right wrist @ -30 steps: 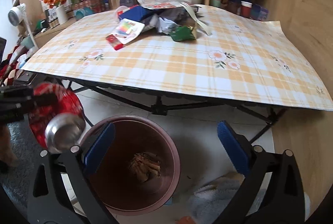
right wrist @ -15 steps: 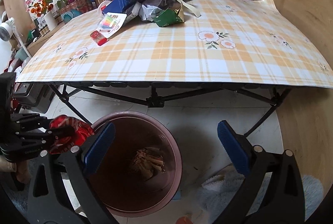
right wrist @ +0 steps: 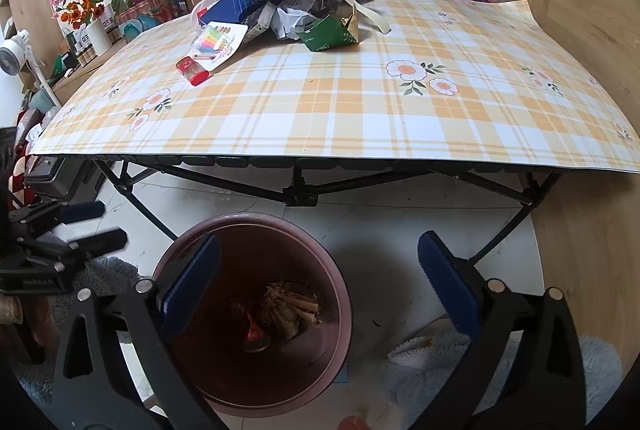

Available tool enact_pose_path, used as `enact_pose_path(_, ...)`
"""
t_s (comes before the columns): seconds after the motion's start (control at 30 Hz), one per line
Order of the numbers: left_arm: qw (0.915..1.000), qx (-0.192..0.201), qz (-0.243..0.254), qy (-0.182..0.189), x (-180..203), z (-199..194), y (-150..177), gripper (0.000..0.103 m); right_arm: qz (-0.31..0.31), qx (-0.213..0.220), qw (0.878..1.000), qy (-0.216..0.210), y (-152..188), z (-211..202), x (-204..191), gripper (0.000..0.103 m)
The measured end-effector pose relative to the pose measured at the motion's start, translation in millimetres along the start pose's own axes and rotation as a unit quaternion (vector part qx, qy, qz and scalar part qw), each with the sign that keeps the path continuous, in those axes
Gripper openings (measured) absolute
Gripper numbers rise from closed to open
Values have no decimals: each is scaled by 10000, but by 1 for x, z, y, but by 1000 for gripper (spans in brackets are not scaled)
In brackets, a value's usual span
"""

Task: Collect trash
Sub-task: 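Move both tools back up to the trash pile on the table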

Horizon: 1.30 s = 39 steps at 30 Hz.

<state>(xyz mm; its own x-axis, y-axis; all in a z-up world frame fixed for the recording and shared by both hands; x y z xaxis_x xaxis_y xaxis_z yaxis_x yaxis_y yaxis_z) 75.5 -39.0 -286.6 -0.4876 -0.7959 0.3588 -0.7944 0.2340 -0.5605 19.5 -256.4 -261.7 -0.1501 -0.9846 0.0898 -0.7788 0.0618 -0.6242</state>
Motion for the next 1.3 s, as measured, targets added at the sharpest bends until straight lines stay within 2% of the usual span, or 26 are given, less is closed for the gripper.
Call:
enact_pose_path(0.17, 9986, 400, -74, -327, -5, -16, -6, 85, -20, 3, 10000, 3, 0, 0, 0, 97)
enact_pose_path(0.37, 9969, 590, -123, -511, -10, -25, -8, 85, 20, 7, 10000, 10, -1, -1, 1, 97)
enact_pose_path(0.87, 9925, 1018, -280, -623, -20, -48, -18, 85, 358, 160, 9992, -37, -20, -5, 21, 97)
enact_pose_path(0.97, 9909, 1112, -107, -746, -22, -54, -28, 85, 307, 226, 9993, -39, -34, -7, 24, 97)
enact_pose_path(1.07, 9894, 1190, 23, -837, -24, -60, -42, 85, -22, 328, 9994, 125, -55, -6, 24, 97)
enact_pose_path(1.2, 9881, 1303, -26, -820, -31, -65, -69, 85, -606, 724, 9946, 421, -94, -3, 26, 96)
enact_pose_path(1.27, 9876, 1352, -59, -795, -33, -66, -82, 85, -797, 842, 9922, 456, -121, 5, 30, 83)
enact_pose_path(1.3, 9875, 1371, -72, -773, -34, -66, -90, 85, -839, 851, 9917, 472, -132, 9, 32, 82)
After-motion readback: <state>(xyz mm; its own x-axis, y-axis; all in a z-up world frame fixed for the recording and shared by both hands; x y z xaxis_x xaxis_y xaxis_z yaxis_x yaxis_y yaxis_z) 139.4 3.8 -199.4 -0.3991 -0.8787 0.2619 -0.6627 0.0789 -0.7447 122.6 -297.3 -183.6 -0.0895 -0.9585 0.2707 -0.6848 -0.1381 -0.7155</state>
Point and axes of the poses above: each gripper's, at about its wrist camera, not at the fingertips, and z roughly the way its jaws point, x to its right, y to its underside, the point moved 2 cm from there along z, roughly the way its jaws point, and after that the axes turned 14 degrees about y, right-handed, at the moved point
